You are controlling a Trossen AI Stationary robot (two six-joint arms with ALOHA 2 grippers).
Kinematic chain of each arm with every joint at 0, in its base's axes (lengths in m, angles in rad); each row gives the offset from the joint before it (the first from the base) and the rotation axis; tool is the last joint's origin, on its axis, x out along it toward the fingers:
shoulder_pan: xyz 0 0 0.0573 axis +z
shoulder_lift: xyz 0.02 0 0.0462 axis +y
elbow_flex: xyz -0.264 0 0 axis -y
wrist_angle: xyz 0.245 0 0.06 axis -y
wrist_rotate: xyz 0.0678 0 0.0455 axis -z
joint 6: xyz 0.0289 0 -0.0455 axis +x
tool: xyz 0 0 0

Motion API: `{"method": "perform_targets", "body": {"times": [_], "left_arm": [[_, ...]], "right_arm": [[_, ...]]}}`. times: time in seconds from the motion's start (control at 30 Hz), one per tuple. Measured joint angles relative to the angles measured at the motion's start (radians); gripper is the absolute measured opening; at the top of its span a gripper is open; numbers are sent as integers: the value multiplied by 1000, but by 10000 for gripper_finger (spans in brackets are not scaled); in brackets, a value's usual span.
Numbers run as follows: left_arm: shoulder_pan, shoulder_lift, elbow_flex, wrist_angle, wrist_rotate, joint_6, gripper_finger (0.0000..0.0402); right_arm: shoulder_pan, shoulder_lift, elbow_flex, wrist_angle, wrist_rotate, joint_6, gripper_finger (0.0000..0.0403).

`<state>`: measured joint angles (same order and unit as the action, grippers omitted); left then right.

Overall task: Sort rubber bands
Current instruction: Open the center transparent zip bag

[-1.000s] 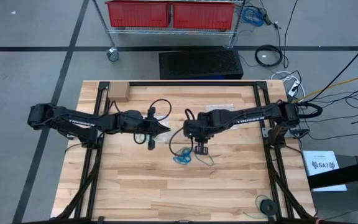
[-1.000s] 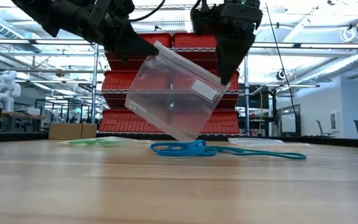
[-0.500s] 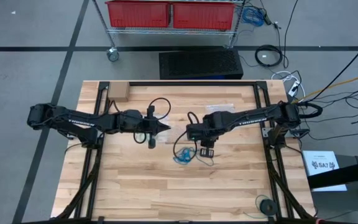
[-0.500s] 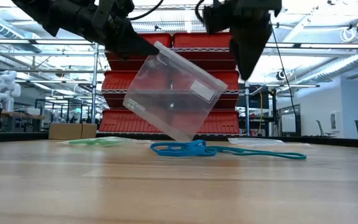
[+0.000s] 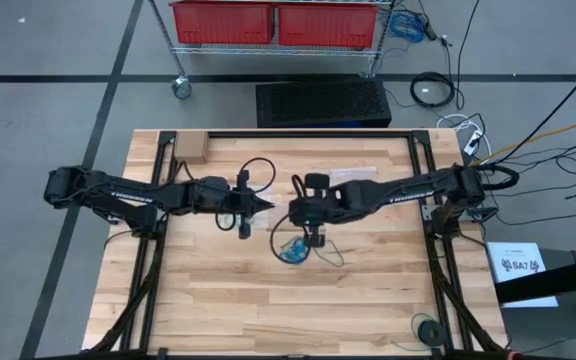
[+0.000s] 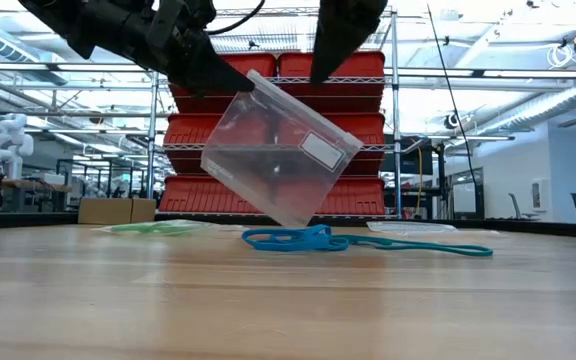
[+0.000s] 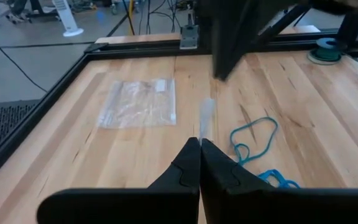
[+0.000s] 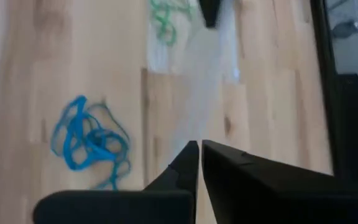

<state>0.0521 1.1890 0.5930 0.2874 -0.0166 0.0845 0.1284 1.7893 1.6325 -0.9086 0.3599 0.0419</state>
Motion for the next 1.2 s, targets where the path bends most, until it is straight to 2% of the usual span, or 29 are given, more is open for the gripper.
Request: {"method": "perform_targets", "body": {"times": [0.17,0.43,0.6,0.77,0.83,0.93,1.03,1.2], "left_arm": [[0,0,0,0,1,0,0],[0,1,0,1,2,-1,0],[0,1,0,1,5,-4,0],[0,1,0,-2,2,-19,0],[0,1,0,-5,-3,-19,0],[0,1,0,-17,-7,-23,0],[0,1,0,-24,-9,-26,0],[0,1,0,-38,-10,-27,0]], "right_arm": [[-4,2,-91,130,6,-5,1],[-27,1,-112,218,29,-4,0],[-37,21,-111,285,-65,-4,0],[-43,63,-111,334,-99,0,0],[-41,73,-111,336,-78,-3,0],[-36,72,-120,333,18,-2,0],[-39,38,-186,412,54,27,0],[-42,2,-372,700,22,47,0]]}}
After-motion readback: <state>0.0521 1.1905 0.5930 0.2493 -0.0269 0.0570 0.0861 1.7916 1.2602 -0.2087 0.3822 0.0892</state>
